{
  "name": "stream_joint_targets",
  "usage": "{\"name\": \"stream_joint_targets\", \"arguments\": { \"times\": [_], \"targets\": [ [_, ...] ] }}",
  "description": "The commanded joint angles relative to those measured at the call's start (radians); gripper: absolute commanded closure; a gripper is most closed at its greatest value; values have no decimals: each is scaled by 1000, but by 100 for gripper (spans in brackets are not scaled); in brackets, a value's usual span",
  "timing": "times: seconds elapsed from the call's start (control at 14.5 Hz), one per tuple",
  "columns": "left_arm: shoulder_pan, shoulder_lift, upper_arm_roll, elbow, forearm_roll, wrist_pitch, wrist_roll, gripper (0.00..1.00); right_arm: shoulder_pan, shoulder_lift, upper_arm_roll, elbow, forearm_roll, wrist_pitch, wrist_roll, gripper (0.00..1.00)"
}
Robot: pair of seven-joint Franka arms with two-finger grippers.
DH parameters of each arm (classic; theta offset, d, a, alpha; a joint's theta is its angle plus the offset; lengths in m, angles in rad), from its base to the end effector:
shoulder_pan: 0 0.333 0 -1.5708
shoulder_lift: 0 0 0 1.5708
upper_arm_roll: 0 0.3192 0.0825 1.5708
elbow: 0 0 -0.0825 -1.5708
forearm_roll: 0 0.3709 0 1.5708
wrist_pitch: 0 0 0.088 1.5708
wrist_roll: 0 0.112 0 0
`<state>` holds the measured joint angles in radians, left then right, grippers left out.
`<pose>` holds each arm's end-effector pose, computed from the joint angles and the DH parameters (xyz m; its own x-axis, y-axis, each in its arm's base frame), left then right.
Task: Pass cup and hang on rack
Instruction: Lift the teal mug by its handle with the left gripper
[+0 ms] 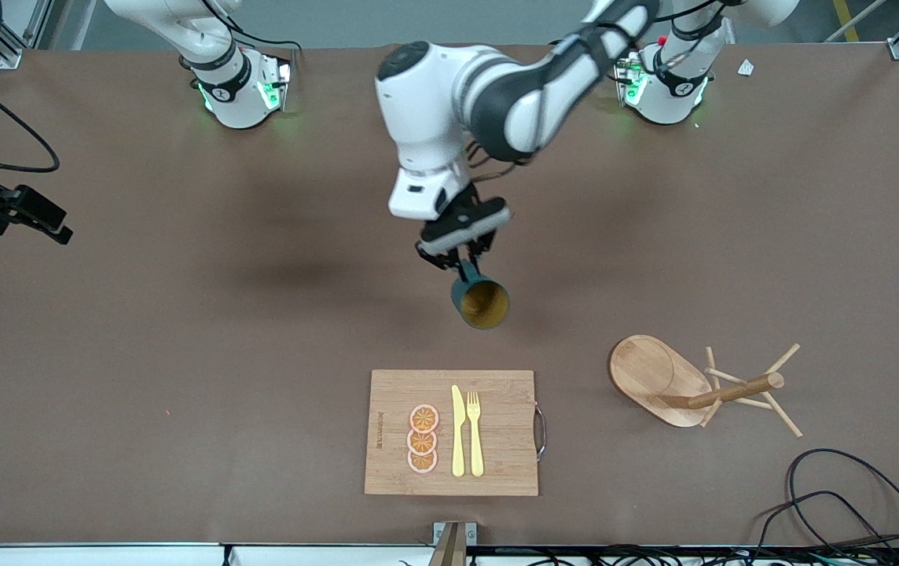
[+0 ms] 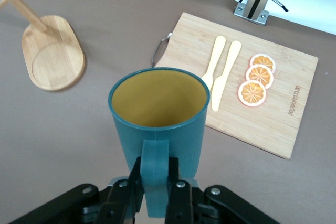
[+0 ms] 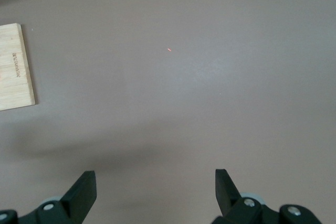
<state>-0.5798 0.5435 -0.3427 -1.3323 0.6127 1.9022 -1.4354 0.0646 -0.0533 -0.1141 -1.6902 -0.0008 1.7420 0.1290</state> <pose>0.5019 -0.5014 0.4436 0.8525 0.3335 0.4024 0.3750 -0.9267 -0.0264 0.5395 -0.0284 0.6116 0.9787 -0.1776 0.1030 -0.1766 -0.9841 -0.0187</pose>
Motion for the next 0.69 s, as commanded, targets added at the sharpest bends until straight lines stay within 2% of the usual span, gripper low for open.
{"name": "stream_joint_targets", "arguments": {
  "times": [0.0,0.14,0.34,0.62],
  "targets": [
    [116,-69,-12,-7,-132,3,157,100,-40,-26,11,-25,2,16,-19,0],
    [193,-92,-15,-5,-271,3,252,100,-80,-26,13,-19,4,14,-20,0],
    [288,-97,-13,15,-445,3,277,100,-92,-26,13,-19,4,13,-43,0],
    [382,-48,-12,15,-524,29,316,100,-98,-26,13,-19,4,13,-46,0]
  ]
}}
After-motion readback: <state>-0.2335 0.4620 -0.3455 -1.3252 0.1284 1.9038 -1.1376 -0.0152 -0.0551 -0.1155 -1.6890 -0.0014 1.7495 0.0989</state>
